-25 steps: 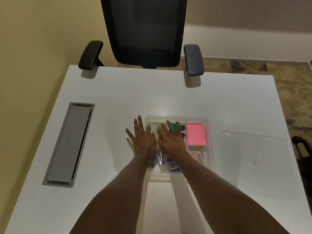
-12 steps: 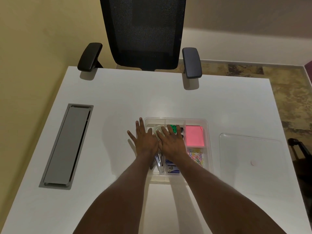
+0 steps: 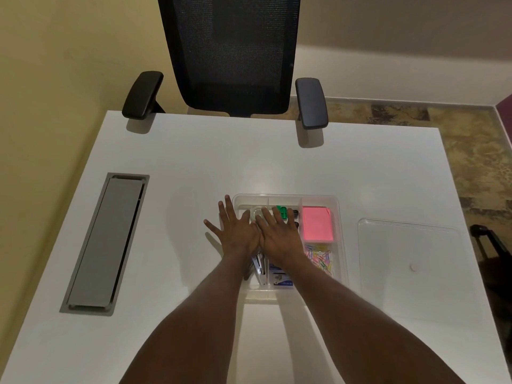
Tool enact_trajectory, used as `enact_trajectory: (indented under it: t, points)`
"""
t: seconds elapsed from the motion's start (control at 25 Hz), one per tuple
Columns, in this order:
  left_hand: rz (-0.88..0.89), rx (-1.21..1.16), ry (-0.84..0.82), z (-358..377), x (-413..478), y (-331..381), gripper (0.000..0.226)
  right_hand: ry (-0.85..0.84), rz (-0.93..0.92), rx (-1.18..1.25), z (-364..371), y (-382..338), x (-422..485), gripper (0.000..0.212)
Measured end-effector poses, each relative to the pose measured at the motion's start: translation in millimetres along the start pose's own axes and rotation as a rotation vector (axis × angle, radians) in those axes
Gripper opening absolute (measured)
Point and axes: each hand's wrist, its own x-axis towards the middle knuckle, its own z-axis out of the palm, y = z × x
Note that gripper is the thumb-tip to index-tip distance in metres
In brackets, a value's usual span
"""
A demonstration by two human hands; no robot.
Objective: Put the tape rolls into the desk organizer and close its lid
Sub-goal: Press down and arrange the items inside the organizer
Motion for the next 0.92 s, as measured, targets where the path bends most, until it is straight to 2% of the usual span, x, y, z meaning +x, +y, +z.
enact_trajectory:
  t: [0.32,0.4,0.64,0.92]
  points:
    - [0.017,-0.017,-0.039,-4,-3,-5,0.048,-0.02,0.003,0.024,-3,-3,3,0.055]
    - [0.029,0.028,-0.007,-1,-7,-9,0.047,-0.001,0.013,0.027,-1,-1,1,0.053]
    - [0.02,0.075,0.122,8,-20,-27,0.03,0.156,-0.014,-0.021,9,-4,-15,0.03]
    - [0.034,-0.044,0.016,7,-22,-17,0.038,0.117,-0.011,0.016,17,-15,-26,0.046]
